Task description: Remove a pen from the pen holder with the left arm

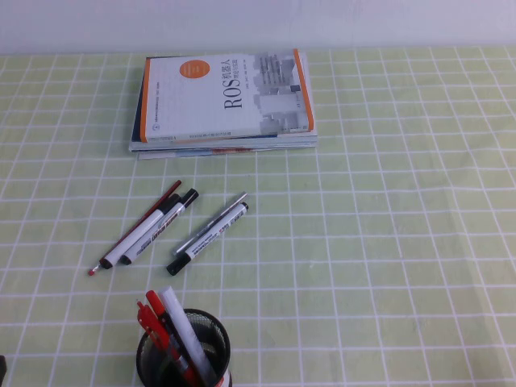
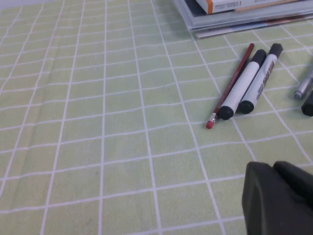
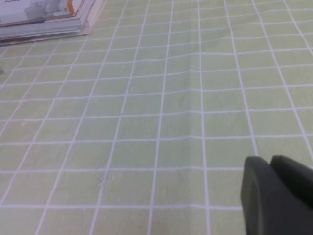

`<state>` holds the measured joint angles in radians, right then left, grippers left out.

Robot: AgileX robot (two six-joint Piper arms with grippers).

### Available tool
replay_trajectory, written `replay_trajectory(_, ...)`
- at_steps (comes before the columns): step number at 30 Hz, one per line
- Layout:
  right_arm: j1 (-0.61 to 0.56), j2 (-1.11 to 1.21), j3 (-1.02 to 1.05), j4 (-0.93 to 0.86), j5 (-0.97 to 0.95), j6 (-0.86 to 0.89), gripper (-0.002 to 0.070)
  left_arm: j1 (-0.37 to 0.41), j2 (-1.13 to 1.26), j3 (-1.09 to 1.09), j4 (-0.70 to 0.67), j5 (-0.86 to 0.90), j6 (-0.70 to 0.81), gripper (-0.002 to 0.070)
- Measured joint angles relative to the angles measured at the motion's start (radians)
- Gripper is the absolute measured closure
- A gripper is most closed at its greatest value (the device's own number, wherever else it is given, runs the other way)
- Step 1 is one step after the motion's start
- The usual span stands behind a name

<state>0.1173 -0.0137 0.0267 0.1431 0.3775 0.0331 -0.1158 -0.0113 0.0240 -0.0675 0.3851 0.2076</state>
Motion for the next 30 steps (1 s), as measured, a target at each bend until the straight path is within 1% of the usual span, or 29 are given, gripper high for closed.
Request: replay_trajectory(30, 0.000, 0.000, 0.000, 0.000, 0.000, 0.000, 0.0689, 0.000, 0.000, 0.000, -0.018, -0.012, 0.000, 0.0678)
